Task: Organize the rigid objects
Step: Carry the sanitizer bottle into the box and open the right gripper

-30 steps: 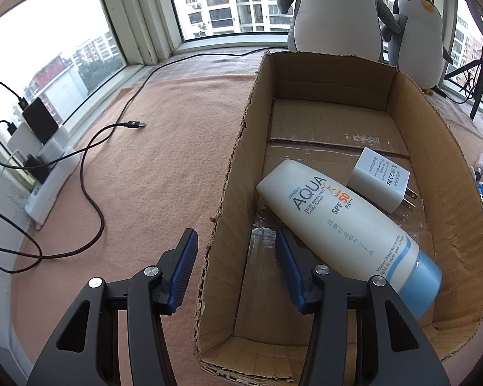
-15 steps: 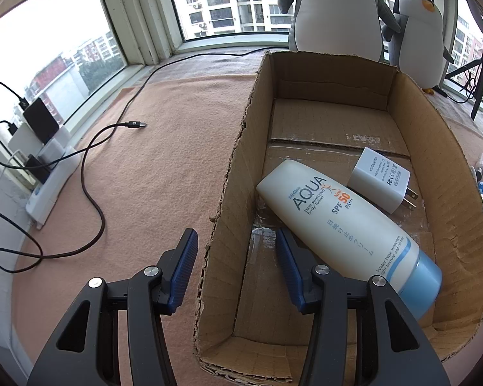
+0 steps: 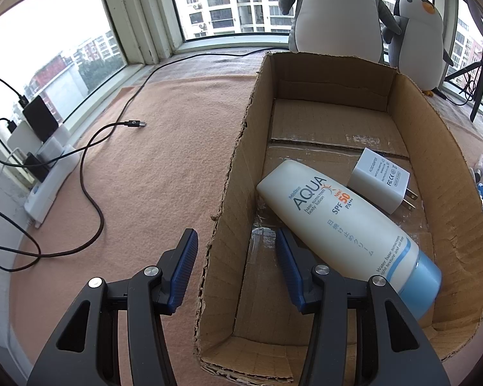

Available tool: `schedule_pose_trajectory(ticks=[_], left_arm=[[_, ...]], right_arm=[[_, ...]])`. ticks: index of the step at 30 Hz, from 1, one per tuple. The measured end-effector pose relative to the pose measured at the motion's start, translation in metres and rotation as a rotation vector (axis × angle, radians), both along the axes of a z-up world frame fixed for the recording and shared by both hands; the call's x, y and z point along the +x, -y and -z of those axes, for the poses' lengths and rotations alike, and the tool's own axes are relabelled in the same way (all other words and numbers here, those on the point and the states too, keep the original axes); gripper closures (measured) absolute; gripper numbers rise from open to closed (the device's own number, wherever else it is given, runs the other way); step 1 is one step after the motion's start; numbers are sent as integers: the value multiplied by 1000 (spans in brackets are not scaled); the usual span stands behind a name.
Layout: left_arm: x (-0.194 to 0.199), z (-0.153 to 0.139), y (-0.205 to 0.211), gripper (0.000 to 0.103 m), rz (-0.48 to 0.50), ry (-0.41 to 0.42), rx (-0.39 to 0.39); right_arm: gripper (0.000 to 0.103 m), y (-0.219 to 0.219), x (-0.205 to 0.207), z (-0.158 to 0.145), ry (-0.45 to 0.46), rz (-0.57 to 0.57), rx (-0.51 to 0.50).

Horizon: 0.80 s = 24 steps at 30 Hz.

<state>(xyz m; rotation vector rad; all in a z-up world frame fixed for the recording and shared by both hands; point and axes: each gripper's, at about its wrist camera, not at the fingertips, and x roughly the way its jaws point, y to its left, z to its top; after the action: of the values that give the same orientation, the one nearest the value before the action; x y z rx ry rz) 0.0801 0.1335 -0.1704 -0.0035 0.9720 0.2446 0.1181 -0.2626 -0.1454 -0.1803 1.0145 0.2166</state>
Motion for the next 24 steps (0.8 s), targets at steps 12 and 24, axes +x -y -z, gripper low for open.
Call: schedule_pose_trajectory(ticks=[12,24], left_arm=[[0,0,0,54,-3,1,-4],[1,-1,2,54,-6,1,-7]], right_arm=[[50,-87,8,-49,69,-141,113],[50,-187,17,-62,89,-282,160]])
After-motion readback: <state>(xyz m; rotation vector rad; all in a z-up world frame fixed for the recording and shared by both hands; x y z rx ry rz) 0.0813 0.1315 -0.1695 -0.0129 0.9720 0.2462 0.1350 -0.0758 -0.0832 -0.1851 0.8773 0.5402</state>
